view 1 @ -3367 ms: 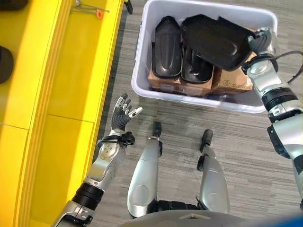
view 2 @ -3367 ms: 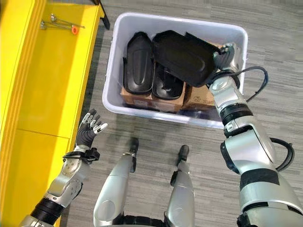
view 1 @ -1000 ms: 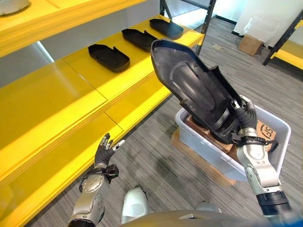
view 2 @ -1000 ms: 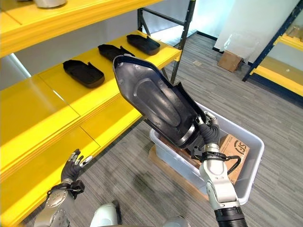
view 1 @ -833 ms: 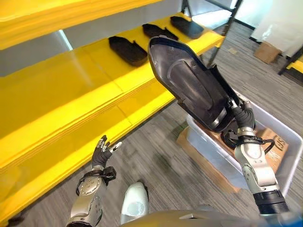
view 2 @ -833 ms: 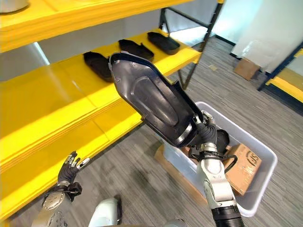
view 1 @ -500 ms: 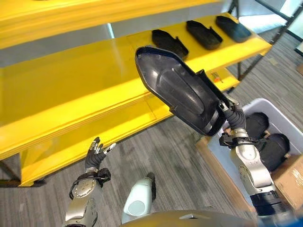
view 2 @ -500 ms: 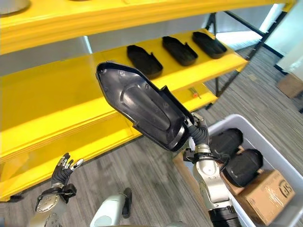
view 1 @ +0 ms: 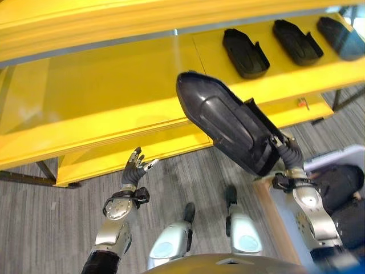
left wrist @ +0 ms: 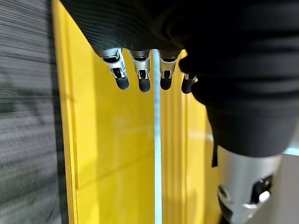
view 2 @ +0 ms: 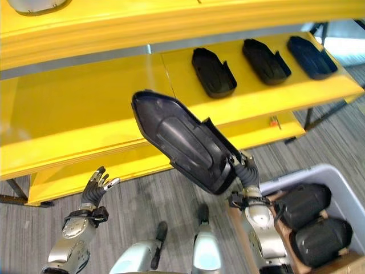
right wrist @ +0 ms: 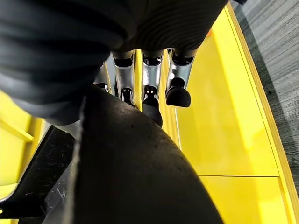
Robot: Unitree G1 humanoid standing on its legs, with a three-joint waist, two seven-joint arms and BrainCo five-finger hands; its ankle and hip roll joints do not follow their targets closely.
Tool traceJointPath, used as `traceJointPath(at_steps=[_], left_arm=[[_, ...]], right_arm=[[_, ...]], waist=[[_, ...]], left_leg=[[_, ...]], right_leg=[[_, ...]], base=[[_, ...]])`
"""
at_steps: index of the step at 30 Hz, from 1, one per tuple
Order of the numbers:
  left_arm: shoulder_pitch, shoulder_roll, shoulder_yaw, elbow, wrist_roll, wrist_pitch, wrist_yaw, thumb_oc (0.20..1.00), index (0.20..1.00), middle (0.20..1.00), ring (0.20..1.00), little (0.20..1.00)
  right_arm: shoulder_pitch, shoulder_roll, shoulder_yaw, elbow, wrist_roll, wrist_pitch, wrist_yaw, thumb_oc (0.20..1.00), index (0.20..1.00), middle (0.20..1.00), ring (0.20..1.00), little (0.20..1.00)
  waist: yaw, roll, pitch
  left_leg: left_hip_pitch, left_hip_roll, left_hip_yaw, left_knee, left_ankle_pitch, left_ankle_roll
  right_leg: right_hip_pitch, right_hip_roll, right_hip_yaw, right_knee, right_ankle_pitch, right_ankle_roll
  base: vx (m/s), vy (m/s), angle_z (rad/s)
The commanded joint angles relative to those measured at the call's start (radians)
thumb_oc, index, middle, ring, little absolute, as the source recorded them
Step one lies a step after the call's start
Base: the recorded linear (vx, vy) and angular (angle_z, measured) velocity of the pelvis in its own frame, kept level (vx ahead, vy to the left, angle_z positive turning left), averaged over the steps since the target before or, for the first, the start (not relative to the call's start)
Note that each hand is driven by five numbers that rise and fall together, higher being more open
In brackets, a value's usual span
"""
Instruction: Move parts from the plastic box to the shelf.
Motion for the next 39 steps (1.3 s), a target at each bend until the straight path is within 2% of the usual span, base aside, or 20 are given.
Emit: traceJointPath(at_steps=[1,2,3,7,14,15,16,18,19,21,22,24,26,27,29,30,34,39], left_arm=[[0.016,0.027,0.037,-0.087,0.022,-0.048,-0.008,1.000,1.000,1.000,1.000,1.000],[0.017,0.027,0.037,-0.088,0.022,-0.048,-0.008,1.000,1.000,1.000,1.000,1.000],[0.029,0.022,0.040,-0.091,0.017,-0.045,-0.008,1.000,1.000,1.000,1.000,1.000],[0.048,0.013,0.038,-0.097,0.005,-0.032,-0.010,1.000,1.000,1.000,1.000,1.000],[0.058,-0.005,0.039,-0.103,-0.019,-0.034,0.003,1.000,1.000,1.000,1.000,1.000],[0.052,-0.015,0.038,-0.091,-0.043,-0.038,0.003,1.000,1.000,1.000,1.000,1.000],[0.047,-0.029,0.041,-0.084,-0.067,-0.049,0.012,1.000,1.000,1.000,1.000,1.000],[0.032,-0.033,0.046,-0.086,-0.064,-0.059,0.031,1.000,1.000,1.000,1.000,1.000],[0.035,-0.038,0.052,-0.094,-0.072,-0.060,0.041,1.000,1.000,1.000,1.000,1.000],[0.048,-0.043,0.057,-0.098,-0.076,-0.051,0.035,1.000,1.000,1.000,1.000,1.000],[0.051,-0.038,0.050,-0.097,-0.072,-0.047,0.034,1.000,1.000,1.000,1.000,1.000],[0.047,-0.039,0.034,-0.079,-0.081,-0.038,0.034,1.000,1.000,1.000,1.000,1.000],[0.038,-0.044,0.019,-0.060,-0.073,-0.038,0.030,1.000,1.000,1.000,1.000,1.000],[0.042,-0.045,0.014,-0.060,-0.080,-0.046,0.025,1.000,1.000,1.000,1.000,1.000],[0.052,-0.047,0.011,-0.063,-0.078,-0.049,0.022,1.000,1.000,1.000,1.000,1.000],[0.047,-0.046,-0.001,-0.077,-0.082,-0.046,0.014,1.000,1.000,1.000,1.000,1.000],[0.031,0.006,-0.019,-0.091,-0.073,-0.047,0.002,1.000,1.000,1.000,1.000,1.000],[0.006,0.057,-0.039,-0.114,-0.079,-0.043,0.016,1.000,1.000,1.000,1.000,1.000]], right_arm=[[-0.078,-0.028,-0.069,-0.038,0.063,-0.073,0.013,0.200,0.200,0.200,0.200,0.200],[-0.078,-0.028,-0.069,-0.038,0.063,-0.074,0.013,0.200,0.200,0.200,0.200,0.200],[-0.059,-0.026,-0.077,-0.038,0.070,-0.070,0.013,0.200,0.200,0.200,0.200,0.200],[-0.038,-0.035,-0.093,-0.041,0.069,-0.068,0.018,0.200,0.200,0.200,0.200,0.200],[-0.062,-0.055,-0.067,-0.035,0.065,-0.063,0.018,0.200,0.200,0.200,0.200,0.200],[-0.067,-0.058,-0.063,-0.035,0.072,-0.065,0.020,0.200,0.200,0.200,0.200,0.200],[-0.075,-0.063,-0.053,-0.032,0.077,-0.065,0.019,0.200,0.200,0.200,0.200,0.200],[-0.101,-0.078,-0.037,-0.032,0.091,-0.075,0.011,0.200,0.200,0.200,0.200,0.200],[-0.113,-0.084,-0.031,-0.031,0.092,-0.080,0.005,0.200,0.200,0.200,0.200,0.200],[-0.106,-0.091,-0.042,-0.029,0.097,-0.076,0.002,0.200,0.200,0.200,0.200,0.200],[-0.104,-0.095,-0.050,-0.028,0.097,-0.075,-0.004,0.200,0.200,0.200,0.200,0.200],[-0.113,-0.096,-0.054,-0.022,0.104,-0.067,-0.025,0.200,0.200,0.200,0.200,0.200],[-0.122,-0.097,-0.061,-0.022,0.096,-0.066,-0.042,0.200,0.200,0.200,0.200,0.200],[-0.143,-0.085,-0.036,-0.026,0.083,-0.065,-0.042,0.200,0.200,0.200,0.200,0.200],[-0.147,-0.076,-0.022,-0.027,0.076,-0.068,-0.040,0.200,0.200,0.200,0.200,0.200],[-0.149,-0.060,-0.024,-0.032,0.058,-0.056,-0.039,0.200,0.200,0.200,0.200,0.200],[-0.223,-0.039,-0.004,-0.004,0.057,-0.046,-0.056,0.200,0.200,0.200,0.200,0.200],[-0.338,-0.027,0.036,0.061,0.139,-0.045,-0.095,0.200,0.200,0.200,0.200,0.200]], waist=[[-0.003,0.012,-0.073],[-0.004,0.013,-0.073],[-0.002,0.011,-0.088],[0.003,0.013,-0.115],[0.017,0.017,-0.139],[0.018,0.014,-0.137],[0.024,0.007,-0.135],[0.053,-0.011,-0.104],[0.062,-0.024,-0.094],[0.061,-0.029,-0.103],[0.062,-0.021,-0.109],[0.066,0.005,-0.115],[0.068,0.029,-0.119],[0.075,0.043,-0.123],[0.083,0.053,-0.131],[0.083,0.057,-0.134],[0.111,0.036,-0.136],[0.132,0.027,-0.126]], left_leg=[[0.144,0.078,0.112,-0.103,-0.029,-0.039],[0.146,0.079,0.111,-0.105,-0.029,-0.040],[0.162,0.102,0.100,-0.126,-0.023,-0.050],[0.189,0.150,0.078,-0.145,-0.018,-0.066],[0.200,0.200,0.031,-0.138,-0.004,-0.093],[0.175,0.198,0.024,-0.096,0.017,-0.104],[0.119,0.177,0.017,-0.023,0.060,-0.114],[0.036,0.125,-0.003,0.104,0.124,-0.121],[0.009,0.136,0.012,0.109,0.131,-0.115],[0.006,0.218,0.055,0.002,0.130,-0.108],[-0.020,0.297,0.081,-0.090,0.182,-0.113],[-0.050,0.365,0.089,-0.197,0.281,-0.141],[-0.077,0.388,0.125,-0.258,0.324,-0.171],[-0.051,0.384,0.098,-0.231,0.277,-0.160],[-0.051,0.374,0.073,-0.214,0.260,-0.158],[-0.082,0.334,0.118,-0.127,0.228,-0.169],[-0.103,0.253,0.170,-0.017,0.122,-0.138],[-0.188,0.225,0.197,0.067,0.080,-0.120]], right_leg=[[-0.069,-0.020,0.009,0.134,-0.030,0.063],[-0.068,-0.020,0.008,0.136,-0.032,0.062],[-0.047,-0.014,0.000,0.135,-0.056,0.056],[-0.030,0.005,-0.021,0.179,-0.109,0.042],[-0.007,0.037,-0.043,0.246,-0.192,0.006],[0.020,0.055,-0.012,0.210,-0.197,-0.005],[0.038,0.060,0.005,0.167,-0.189,-0.015],[0.054,0.063,0.005,0.137,-0.172,-0.032],[0.058,0.054,-0.009,0.131,-0.173,-0.033],[0.073,0.042,-0.025,0.127,-0.193,-0.021],[0.085,0.032,-0.031,0.130,-0.207,-0.009],[0.089,0.025,-0.022,0.156,-0.238,0.002],[0.114,0.013,-0.015,0.169,-0.258,0.011],[0.123,0.007,0.003,0.178,-0.273,0.014],[0.129,0.000,0.015,0.175,-0.267,0.020],[0.177,-0.051,-0.004,0.156,-0.248,0.032],[0.195,-0.150,0.003,0.106,-0.170,0.075],[0.151,-0.195,-0.011,0.078,-0.121,0.094]], base=[[0.10,-0.182,0.19],[0.11,-0.208,0.13],[0.11,-0.176,0.06],[0.11,-0.191,0.06],[0.05,-0.160,0.18],[0.00,-0.150,0.37],[-0.05,-0.145,0.44],[-0.08,-0.116,0.26],[0.00,-0.084,0.12],[0.12,0.015,0.29],[0.20,0.084,0.45],[0.22,0.158,0.44],[0.26,0.201,0.43],[0.17,0.144,0.26],[0.19,0.187,-0.37],[0.30,0.310,-0.72],[0.19,0.256,-0.16],[0.03,0.110,-0.08]])
